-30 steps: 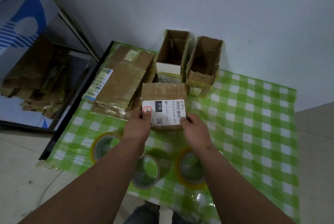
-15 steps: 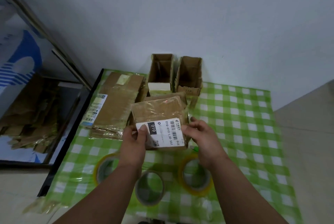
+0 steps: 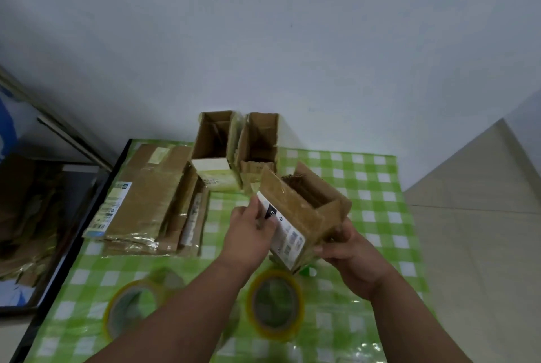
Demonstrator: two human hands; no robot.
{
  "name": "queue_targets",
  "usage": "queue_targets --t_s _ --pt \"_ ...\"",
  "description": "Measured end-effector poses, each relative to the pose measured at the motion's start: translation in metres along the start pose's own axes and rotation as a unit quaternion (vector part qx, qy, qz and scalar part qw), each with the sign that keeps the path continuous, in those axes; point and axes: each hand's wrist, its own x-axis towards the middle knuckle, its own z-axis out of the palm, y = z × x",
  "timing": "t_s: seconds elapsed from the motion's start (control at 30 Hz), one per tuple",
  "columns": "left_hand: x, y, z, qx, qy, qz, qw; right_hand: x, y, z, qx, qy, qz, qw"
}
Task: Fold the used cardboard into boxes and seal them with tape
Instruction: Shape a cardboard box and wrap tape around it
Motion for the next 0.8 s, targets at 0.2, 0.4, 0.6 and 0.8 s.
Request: queue_targets --t_s 0.2,0.4,0.6,0.8 --pt "0.015 0.06 0.051 -0.058 -0.074 0.053 0.994 0.016 -0.013 -0.052 0.0 0.107 -0.035 0.994" --pt "0.047 0.089 0.057 -0.119 -0.04 0.032 0.992 0.07 -0.036 -0.065 -0.065 0.119 -0.083 0.987" --pt "0.082 0.079 0.054 0.058 0.1 0.019 0.993 0.118 -0.042 -0.043 -0.187 0.13 -0.126 0.966" --pt "0.081 0.074 0.055 0.027 0.113 0.034 0.993 0.136 -0.029 -0.032 -0.215 0.119 -0.079 0.966"
